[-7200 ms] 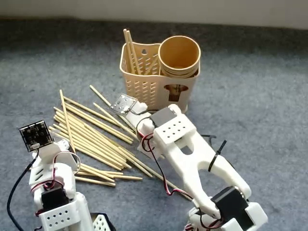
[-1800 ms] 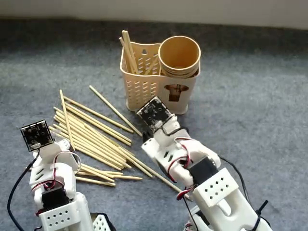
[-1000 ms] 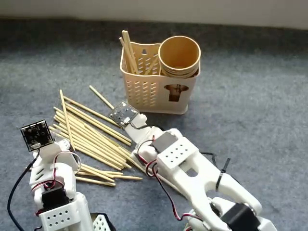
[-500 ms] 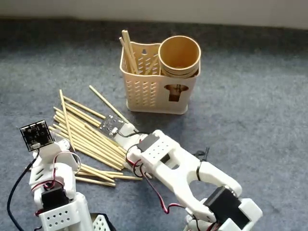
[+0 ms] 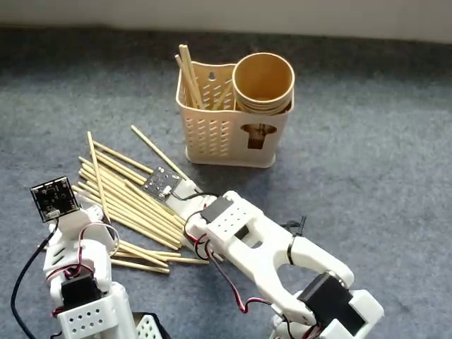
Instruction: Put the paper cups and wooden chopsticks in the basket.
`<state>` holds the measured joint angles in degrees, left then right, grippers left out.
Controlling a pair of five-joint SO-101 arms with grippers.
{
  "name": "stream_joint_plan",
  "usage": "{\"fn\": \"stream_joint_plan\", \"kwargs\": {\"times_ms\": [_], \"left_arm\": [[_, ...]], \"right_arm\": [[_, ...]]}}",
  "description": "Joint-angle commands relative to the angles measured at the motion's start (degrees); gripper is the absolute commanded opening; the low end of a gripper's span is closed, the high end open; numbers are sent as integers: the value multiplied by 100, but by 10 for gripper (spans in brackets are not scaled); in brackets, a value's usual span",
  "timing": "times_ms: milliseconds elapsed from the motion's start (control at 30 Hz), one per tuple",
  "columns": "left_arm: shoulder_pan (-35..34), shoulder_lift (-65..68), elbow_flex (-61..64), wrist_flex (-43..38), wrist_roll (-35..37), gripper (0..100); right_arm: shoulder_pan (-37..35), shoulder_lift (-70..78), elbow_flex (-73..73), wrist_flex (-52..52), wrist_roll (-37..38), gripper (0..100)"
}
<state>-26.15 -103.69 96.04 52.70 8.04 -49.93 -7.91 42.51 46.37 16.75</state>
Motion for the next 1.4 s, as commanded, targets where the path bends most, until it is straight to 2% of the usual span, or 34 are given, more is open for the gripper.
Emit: {"fn": "stream_joint_plan", "kwargs": {"times_ms": [0,267,400,633,900,1367], "left_arm": [[119,-31,119,9,9,14],[119,-31,119,9,9,14],[119,-31,119,18,9,14],[119,-31,119,26,9,14],[119,-31,119,26,9,14],[119,-31,119,18,9,14]], "right_arm": [[-48,-22,-171,-163,62,41],[-48,4,-163,-163,62,33],[-48,505,-207,-136,62,34],[-48,796,-760,541,62,29],[-40,760,-857,840,62,5],[330,-971,-796,1437,62,5]]}}
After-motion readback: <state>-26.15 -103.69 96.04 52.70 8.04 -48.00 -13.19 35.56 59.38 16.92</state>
